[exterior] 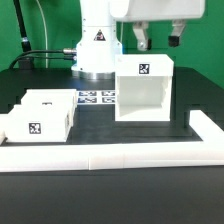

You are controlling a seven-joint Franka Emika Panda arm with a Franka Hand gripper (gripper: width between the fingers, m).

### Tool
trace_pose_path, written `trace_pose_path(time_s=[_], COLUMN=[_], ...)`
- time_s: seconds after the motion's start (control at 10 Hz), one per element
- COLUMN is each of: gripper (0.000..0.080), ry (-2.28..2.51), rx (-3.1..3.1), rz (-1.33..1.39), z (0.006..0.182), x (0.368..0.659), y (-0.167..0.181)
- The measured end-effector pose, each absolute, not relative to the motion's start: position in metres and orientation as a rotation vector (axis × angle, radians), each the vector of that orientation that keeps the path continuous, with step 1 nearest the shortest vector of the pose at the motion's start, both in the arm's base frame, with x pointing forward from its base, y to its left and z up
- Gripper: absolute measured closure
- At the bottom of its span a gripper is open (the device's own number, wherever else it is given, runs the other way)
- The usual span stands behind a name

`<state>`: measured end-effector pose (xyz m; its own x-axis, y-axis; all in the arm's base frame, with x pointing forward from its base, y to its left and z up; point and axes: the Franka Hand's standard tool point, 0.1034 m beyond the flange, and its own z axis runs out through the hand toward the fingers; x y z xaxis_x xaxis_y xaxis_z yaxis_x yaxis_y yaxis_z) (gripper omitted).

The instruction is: Assemble drawer

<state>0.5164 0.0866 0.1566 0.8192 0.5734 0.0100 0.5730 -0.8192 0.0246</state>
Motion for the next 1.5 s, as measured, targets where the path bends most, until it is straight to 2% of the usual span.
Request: trace_pose_path(time_s=[0.5, 0.8, 1.0, 1.5], gripper=[0.015, 0.015, 0.015, 0.015], ry=[0.804, 0.303, 0.162, 0.128], rx=[3.026, 3.097, 3.108, 3.124], rz=[0.053, 0.076, 0.036, 0.025], z=[0.158, 0.163, 0.155, 0.153], x=[0.515, 0.471, 0.448, 0.442], y=[0.088, 0.097, 0.106, 0.107])
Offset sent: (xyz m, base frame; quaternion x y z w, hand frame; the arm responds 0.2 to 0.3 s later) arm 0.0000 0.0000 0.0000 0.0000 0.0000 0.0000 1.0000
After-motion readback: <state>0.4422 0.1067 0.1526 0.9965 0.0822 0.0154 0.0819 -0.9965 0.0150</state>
